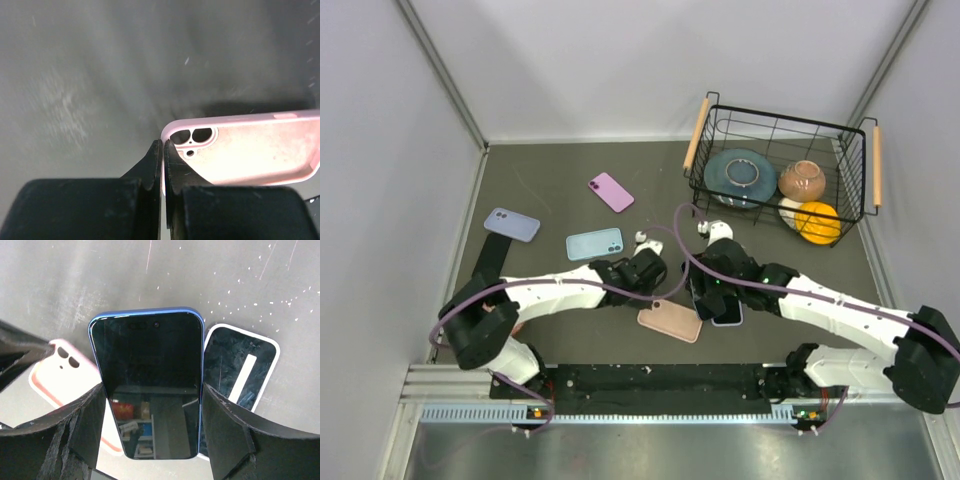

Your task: Put the phone into the phone case

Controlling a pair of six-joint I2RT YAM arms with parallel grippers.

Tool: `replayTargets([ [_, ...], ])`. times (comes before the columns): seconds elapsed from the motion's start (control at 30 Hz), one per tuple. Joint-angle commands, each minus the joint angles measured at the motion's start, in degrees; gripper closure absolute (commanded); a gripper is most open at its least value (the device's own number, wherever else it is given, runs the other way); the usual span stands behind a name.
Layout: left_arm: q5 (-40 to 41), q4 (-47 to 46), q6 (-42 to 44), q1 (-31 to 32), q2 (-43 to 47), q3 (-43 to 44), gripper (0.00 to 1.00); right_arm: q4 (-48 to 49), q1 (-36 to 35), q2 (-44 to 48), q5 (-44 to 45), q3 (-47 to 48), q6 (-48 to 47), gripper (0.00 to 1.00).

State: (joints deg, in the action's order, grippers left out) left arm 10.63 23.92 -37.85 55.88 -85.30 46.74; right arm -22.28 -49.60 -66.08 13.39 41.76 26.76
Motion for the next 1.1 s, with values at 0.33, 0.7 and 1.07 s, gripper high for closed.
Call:
replayTargets([
  [0.33, 3.3, -1.9, 15.5, -3.1, -5.2, 12.5, 0.54, 4.6, 0.6, 6.8, -1.2, -4.5, 0.4, 0.54],
  [0.7, -20.1, -9.7, 3.7, -24.0, 18.6, -3.0, 0.14, 17.6, 0.5, 6.3, -12.1, -5.7, -11.9, 0.56],
  [1.07, -20.6, -2.3, 1.0, -34.1, 28.7, -6.0, 0.01, 18.8, -0.4, -6.2, -20.8, 1.4, -28.6, 0.56],
])
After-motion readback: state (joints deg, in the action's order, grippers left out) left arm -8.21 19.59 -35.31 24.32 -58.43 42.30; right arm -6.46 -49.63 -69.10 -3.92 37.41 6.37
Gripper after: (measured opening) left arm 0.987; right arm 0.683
